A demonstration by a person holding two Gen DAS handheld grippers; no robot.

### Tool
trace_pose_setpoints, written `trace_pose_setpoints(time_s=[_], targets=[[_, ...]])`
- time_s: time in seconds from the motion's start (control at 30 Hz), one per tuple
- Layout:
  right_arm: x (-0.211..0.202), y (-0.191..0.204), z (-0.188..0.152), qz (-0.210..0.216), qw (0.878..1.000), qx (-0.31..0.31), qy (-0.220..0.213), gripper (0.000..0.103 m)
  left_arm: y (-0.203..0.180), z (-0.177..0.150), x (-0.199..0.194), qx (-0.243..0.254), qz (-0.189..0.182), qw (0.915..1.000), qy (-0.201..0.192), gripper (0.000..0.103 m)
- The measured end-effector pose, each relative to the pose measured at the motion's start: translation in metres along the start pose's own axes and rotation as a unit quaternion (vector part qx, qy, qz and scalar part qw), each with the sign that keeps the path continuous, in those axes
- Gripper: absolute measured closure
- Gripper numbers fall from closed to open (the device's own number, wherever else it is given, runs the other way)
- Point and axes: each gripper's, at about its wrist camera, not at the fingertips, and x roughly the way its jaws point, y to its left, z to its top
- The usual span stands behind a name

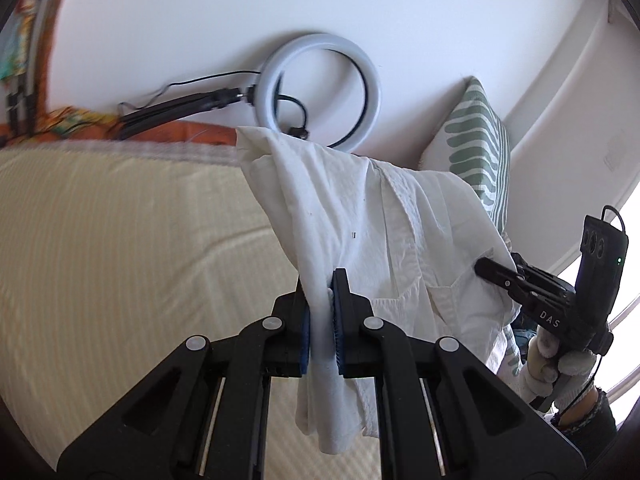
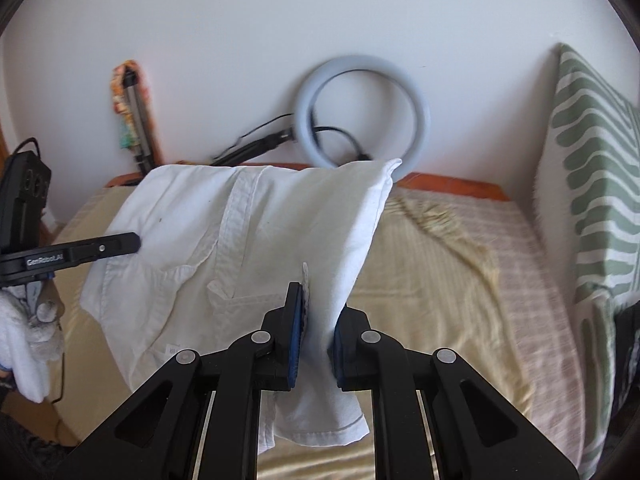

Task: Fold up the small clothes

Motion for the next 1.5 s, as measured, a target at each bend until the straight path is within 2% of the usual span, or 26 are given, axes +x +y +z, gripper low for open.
trace_pose_setpoints(time_s=[0.13,0.27,0.4,0.6,0.8,0.9,1.0,1.13,1.17,1.23,1.37,1.5], targets=[[0.021,-0.035,0.016,-0.048,0.999,-0.007,-0.005,0.092,-0.017,0.026,0.054,0.003,-0.011,0.9999,0.006,0.096],[0.045,-0.067,0.033,-0.079,0.997,-0.009,-0.007,0.092,-0.032,0.052,0.099,0.02,-0.011,0.9997,0.004,0.096],[0.072,-0.107,0.052,-0.097,0.995,0.002,-0.014,0.092,-0.038,0.071,0.144,0.016,-0.011,0.9998,0.004,0.096],[0.117,-0.142,0.061,-0.113,0.993,0.011,-0.017,0.092,-0.042,0.076,0.196,0.032,0.016,0.9993,0.012,0.096],[0.157,-0.161,0.049,-0.122,0.992,0.029,0.004,0.092,-0.039,0.071,0.238,0.041,0.047,0.9977,0.025,0.096],[0.172,-0.166,0.043,-0.127,0.991,0.035,0.013,0.092,-0.036,0.067,0.247,0.054,0.071,0.9955,0.032,0.094],[0.183,-0.167,0.041,-0.149,0.988,0.038,0.022,0.084,-0.039,0.062,0.253,0.075,0.096,0.9921,0.031,0.09],[0.193,-0.169,0.04,-0.18,0.982,0.036,0.047,0.073,-0.045,0.064,0.253,0.073,0.114,0.9904,0.026,0.07],[0.193,-0.169,0.04,-0.187,0.98,0.036,0.05,0.07,-0.042,0.064,0.248,0.074,0.119,0.9898,0.022,0.068],[0.188,-0.171,0.039,-0.189,0.98,0.047,0.052,0.07,-0.039,0.064,0.238,0.077,0.12,0.9896,0.02,0.067],[0.168,-0.168,0.043,-0.186,0.98,0.061,0.035,0.063,-0.047,0.064,0.221,0.084,0.117,0.9894,0.018,0.067],[0.141,-0.153,0.051,-0.179,0.982,0.061,0.021,0.062,-0.062,0.06,0.197,0.1,0.119,0.9878,0.009,0.067]])
